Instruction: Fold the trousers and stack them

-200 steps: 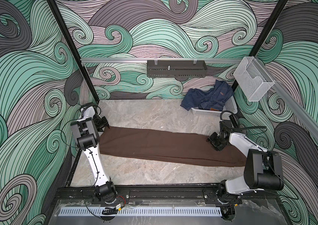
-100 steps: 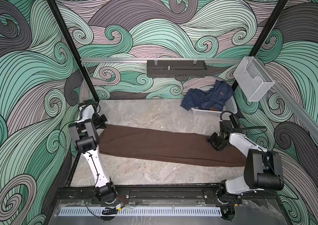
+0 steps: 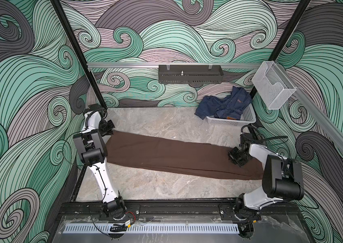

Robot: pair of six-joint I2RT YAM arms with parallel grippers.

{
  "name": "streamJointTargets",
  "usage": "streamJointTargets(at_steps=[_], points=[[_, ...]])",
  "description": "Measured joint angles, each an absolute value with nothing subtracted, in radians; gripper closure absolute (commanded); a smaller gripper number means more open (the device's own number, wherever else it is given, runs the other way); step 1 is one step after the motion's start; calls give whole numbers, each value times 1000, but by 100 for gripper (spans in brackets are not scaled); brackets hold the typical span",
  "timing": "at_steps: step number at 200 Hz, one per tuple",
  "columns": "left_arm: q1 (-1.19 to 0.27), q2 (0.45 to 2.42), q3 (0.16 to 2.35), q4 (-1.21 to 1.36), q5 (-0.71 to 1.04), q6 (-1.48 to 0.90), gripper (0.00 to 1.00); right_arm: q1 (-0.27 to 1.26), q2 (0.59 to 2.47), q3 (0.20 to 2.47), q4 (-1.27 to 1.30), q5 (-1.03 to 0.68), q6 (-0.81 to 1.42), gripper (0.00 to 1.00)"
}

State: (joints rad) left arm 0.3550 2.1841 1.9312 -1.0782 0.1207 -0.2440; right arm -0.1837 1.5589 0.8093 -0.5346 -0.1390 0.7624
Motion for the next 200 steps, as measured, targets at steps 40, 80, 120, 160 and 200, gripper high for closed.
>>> streamJointTargets(at_steps=[40,80,120,160,200], points=[[352,2253,2027,-1110,72,-267,100,-211,1559,811,-543,-131,757,87],[349,2389,2197,-1172,62,-284,100,-241,1555,811,-556,-100,755,88],[351,2450,2277,-1193,75,-290,52,-242,1531,811,-575,-86,744,78],[360,2299,2138,-1141,108,-304,38,-240,1382,844,-657,-56,733,61],[360,1976,1848,-1064,207,-327,41,-240,1344,872,-677,-29,733,60]])
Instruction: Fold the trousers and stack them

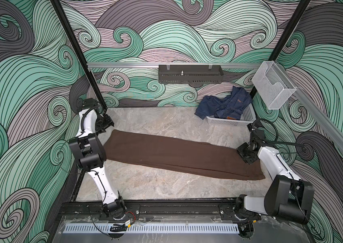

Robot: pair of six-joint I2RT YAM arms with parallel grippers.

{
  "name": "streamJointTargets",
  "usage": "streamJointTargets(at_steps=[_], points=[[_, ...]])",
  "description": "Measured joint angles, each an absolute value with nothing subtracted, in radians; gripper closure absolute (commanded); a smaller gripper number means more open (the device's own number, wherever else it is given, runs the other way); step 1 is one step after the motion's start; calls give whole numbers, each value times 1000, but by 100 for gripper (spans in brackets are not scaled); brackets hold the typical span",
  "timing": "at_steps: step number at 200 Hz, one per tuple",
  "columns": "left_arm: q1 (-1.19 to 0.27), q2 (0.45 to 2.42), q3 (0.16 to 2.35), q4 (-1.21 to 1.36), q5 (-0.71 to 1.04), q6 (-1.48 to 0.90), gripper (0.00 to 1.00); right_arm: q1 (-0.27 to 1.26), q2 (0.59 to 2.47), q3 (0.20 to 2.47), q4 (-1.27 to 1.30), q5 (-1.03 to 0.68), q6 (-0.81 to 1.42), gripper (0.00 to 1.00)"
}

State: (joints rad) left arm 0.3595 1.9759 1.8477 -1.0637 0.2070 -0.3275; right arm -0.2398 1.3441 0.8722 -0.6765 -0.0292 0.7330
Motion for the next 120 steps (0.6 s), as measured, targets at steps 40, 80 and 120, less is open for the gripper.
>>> streamJointTargets(at_steps=[40,80,120], points=[[360,1953,1581,-996,302,-377,47,-240,1444,840,-677,-27,735,60],[360,2074,1488,-977,322,-439,49,-240,1534,829,-661,-31,747,60],[359,2125,1570,-976,331,-487,48,-241,1651,934,-669,-34,771,61]])
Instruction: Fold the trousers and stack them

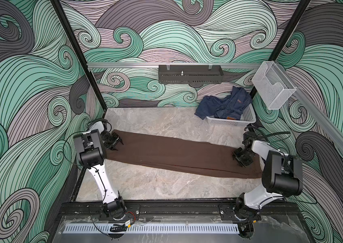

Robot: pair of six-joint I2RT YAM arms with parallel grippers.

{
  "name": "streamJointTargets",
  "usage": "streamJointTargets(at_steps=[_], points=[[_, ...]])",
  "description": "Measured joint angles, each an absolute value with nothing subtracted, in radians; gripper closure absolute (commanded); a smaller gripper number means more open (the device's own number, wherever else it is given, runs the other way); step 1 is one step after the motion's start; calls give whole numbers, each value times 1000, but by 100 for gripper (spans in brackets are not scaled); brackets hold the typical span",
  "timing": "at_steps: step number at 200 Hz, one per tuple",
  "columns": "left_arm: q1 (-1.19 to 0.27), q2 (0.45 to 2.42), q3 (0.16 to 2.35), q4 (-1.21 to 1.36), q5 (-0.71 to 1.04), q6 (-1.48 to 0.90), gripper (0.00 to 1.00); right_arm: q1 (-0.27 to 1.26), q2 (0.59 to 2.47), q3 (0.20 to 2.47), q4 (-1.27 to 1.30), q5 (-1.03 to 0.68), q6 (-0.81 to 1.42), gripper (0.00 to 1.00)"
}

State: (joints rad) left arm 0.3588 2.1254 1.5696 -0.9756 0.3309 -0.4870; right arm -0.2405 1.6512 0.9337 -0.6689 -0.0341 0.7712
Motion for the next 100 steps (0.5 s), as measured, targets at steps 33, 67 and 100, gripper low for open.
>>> streamJointTargets(at_steps=[33,67,100], points=[[356,2153,1609,-980,344,-501,47,-241,1723,1015,-650,-35,794,62],[342,2194,1674,-990,369,-508,47,-241,1797,1107,-645,-33,810,62],[313,2235,1740,-989,382,-517,46,-245,1866,1200,-639,-16,822,62]])
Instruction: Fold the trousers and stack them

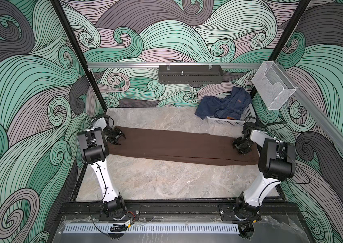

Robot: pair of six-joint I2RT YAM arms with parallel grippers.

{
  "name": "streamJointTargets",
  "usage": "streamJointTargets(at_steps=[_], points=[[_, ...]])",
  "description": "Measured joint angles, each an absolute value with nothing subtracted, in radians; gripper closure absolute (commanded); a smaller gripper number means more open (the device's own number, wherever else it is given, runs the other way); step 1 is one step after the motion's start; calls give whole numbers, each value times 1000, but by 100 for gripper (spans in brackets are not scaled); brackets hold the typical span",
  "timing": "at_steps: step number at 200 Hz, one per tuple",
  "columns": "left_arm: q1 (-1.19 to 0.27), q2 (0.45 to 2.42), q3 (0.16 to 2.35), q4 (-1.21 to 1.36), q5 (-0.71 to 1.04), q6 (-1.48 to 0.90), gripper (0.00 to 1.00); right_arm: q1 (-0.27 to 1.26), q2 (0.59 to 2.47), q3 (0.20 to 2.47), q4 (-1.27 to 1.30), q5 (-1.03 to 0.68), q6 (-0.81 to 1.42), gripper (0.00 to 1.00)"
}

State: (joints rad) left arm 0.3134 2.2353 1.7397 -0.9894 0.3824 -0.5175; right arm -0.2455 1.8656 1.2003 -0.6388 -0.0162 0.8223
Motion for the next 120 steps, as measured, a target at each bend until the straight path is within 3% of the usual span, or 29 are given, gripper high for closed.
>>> streamJointTargets(at_steps=[17,50,82,120], points=[[304,2247,1761,-989,390,-525,45,-253,1904,1256,-640,-6,823,68],[300,2256,1798,-992,392,-527,40,-266,1946,1326,-636,-4,810,69],[306,2239,1858,-1002,388,-503,35,-261,1904,1330,-627,-7,767,62],[337,2093,1903,-1026,344,-433,33,-179,1712,1295,-625,-17,715,55]])
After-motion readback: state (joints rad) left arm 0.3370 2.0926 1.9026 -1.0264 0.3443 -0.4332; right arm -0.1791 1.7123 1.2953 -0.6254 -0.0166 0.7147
